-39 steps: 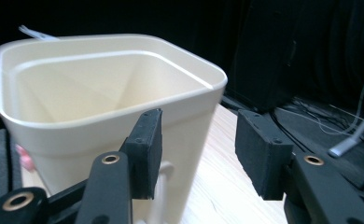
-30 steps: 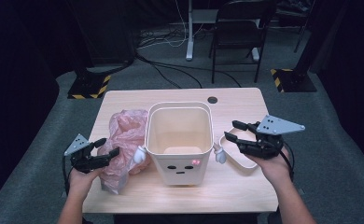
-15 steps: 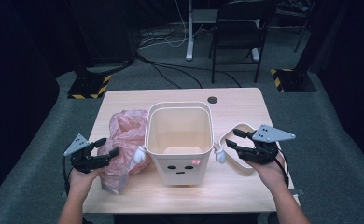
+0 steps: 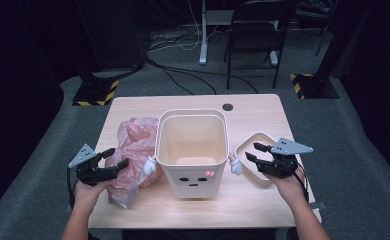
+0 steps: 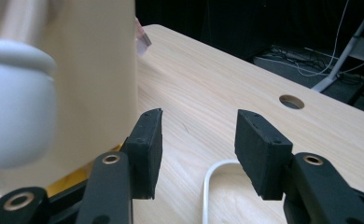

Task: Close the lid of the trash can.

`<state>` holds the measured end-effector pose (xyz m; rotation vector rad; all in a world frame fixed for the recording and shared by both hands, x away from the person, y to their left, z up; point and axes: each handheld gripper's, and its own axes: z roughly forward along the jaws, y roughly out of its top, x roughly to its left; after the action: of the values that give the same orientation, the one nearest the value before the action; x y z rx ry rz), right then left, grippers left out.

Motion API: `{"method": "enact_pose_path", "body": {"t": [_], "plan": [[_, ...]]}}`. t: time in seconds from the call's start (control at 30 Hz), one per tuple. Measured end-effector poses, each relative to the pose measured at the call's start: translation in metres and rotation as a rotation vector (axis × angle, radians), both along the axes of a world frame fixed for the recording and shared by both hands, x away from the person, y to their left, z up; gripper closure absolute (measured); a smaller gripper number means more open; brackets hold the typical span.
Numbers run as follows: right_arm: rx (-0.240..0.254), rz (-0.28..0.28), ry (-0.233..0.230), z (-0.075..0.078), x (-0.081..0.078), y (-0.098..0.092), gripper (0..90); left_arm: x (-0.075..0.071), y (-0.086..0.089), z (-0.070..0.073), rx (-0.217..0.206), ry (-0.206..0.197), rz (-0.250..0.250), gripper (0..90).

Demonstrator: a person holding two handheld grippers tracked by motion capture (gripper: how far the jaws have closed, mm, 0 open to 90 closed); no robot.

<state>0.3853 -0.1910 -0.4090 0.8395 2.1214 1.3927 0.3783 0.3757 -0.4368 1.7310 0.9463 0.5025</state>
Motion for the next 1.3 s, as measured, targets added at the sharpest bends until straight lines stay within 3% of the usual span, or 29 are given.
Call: {"method": "enact_pose_path", "body": {"t": [0.5, 0.77, 1.3], "plan": [[-0.031, -0.037, 0.042, -0.029, 0.008, -0.008, 51.2, 0.000, -0.001, -0.001, 0.002, 0.003, 0.002, 22.0], [-0.060, -0.053, 0.093, -0.047, 0.014, -0.011, 53.6, 0.000, -0.001, -0.001, 0.001, 0.003, -0.001, 21.9], [-0.095, -0.055, 0.187, -0.071, 0.023, -0.010, 53.8, 0.001, -0.002, -0.001, 0.002, 0.004, -0.003, 21.9]]}}
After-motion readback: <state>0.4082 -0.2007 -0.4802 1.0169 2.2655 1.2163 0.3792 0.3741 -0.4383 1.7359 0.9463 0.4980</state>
